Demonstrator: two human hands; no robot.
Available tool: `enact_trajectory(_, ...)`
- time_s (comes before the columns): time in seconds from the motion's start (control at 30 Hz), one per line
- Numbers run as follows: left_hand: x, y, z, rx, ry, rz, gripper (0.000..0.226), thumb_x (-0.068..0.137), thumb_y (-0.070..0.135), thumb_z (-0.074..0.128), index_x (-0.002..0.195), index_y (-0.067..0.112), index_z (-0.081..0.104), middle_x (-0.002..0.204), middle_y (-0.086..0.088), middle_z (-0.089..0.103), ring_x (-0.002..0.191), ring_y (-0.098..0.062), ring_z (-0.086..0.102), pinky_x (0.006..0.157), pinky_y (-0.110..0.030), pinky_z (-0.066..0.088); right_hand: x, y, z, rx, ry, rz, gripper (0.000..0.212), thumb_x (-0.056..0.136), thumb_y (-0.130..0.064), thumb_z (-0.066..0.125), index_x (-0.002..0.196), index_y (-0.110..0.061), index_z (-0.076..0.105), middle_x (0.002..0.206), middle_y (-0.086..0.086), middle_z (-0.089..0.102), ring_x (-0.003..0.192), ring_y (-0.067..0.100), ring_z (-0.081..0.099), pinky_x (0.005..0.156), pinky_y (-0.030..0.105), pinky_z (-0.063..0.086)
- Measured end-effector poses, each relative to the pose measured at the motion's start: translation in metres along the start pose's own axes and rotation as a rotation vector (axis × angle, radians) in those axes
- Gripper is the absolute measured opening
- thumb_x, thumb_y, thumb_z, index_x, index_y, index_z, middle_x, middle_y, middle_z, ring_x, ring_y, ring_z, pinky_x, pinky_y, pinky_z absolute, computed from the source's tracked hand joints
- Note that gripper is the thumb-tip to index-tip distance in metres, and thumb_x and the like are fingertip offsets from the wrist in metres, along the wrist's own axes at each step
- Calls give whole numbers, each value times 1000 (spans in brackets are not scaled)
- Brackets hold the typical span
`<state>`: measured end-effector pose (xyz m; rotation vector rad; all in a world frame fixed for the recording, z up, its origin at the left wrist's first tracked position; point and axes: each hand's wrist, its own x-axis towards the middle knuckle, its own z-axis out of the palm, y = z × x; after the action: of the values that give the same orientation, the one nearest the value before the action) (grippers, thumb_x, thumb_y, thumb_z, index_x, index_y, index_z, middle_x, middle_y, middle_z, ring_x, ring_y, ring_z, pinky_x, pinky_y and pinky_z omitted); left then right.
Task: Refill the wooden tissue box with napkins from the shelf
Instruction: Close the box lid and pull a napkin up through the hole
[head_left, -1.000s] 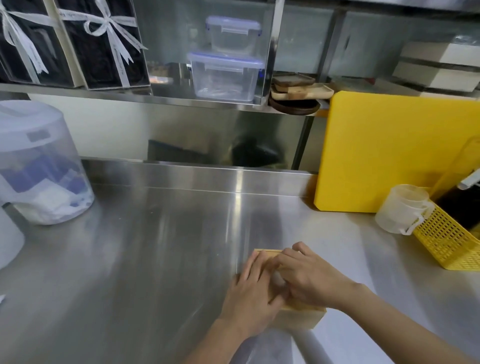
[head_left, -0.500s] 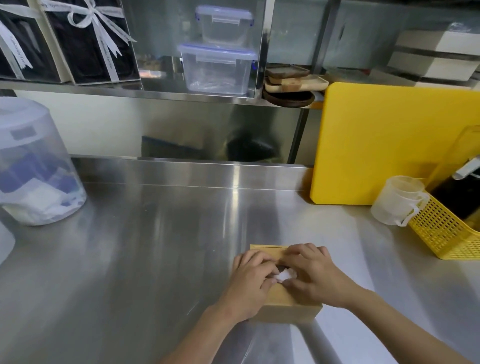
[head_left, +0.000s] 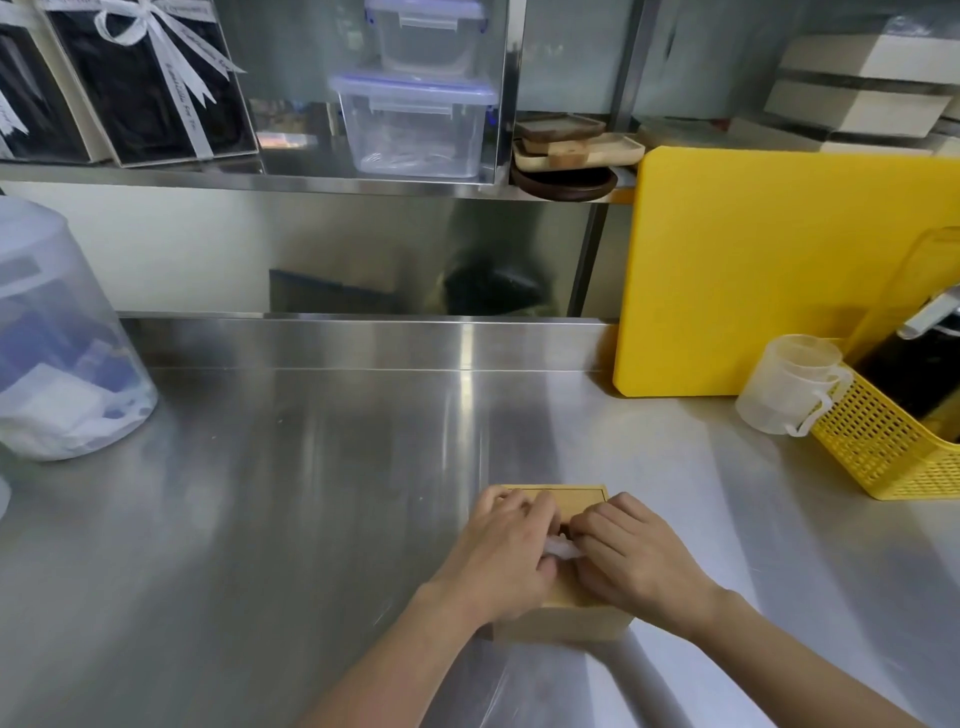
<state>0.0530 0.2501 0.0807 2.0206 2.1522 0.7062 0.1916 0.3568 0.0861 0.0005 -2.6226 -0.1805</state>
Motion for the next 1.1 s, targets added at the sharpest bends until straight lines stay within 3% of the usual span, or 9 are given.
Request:
enact_trajectory(0.17,3,2,0,-58,46,24,12,82,11,44,94,13,44,97,-4,56,93,-13,34,91,-25,24,2,4,-4,271,-208,211,8,74,-11,55,76,-10,62,81,1,65,71,19,56,66,22,35)
enact_trajectory(0.3,1,-1,5,-174,93,-14,21,83,8,45,103,14,46,105,-1,55,94,-9,30,83,-17,25,9,16,-2,497,-463,415,31,81,-19,59,111,-24,56,107,-8,49,100,12,42,87,27,29)
enact_trajectory(0.47,1,-5,6,-275,14,-52,28,81,6,47,105,21,43,99,9,49,95,-1,27,85,-7,26,25,19,-5,590,-640,422,18,79,-18,56,96,-17,58,86,-1,55,87,17,44,76,19,28)
enact_trajectory(0.57,2,-9,3,-229,-4,-33,23,80,11,49,99,22,43,97,8,52,91,-3,29,84,-10,27,26,17,-3,629,-574,468,16,76,-19,58,91,-13,58,84,3,63,78,21,52,68,29,41)
enact_trajectory(0.7,9,-17,3,23,-54,-51,2,82,23,47,80,22,47,87,6,40,90,-16,36,81,-23,22,19,8,5,418,-366,436,12,79,-22,63,78,-11,58,74,-1,54,68,19,46,59,25,33)
enact_trajectory(0.8,12,-20,2,-62,-94,-90,9,83,27,50,83,22,58,93,6,44,95,-15,35,79,-21,19,12,5,5,353,-275,431,14,78,-18,65,75,-4,61,74,10,60,68,26,53,59,30,37)
enact_trajectory(0.93,11,-19,-1,-170,-86,7,12,82,26,53,76,24,43,82,12,43,87,-11,40,85,-26,29,7,3,-6,568,-186,529,14,75,-20,55,66,-11,59,64,-5,49,60,9,40,58,18,33)
enact_trajectory(1.03,13,-15,-3,-218,-87,10,22,87,27,52,70,26,38,63,15,38,69,-8,35,73,-27,33,3,7,-5,787,-177,728,34,75,4,60,65,-29,54,70,-6,51,64,5,44,61,17,36)
enact_trajectory(1.1,16,-13,-4,-233,-87,1,25,89,29,52,67,28,38,60,16,38,65,-9,35,66,-26,29,5,9,-3,832,-205,805,39,75,8,59,67,-30,55,72,-4,53,63,2,44,61,17,38)
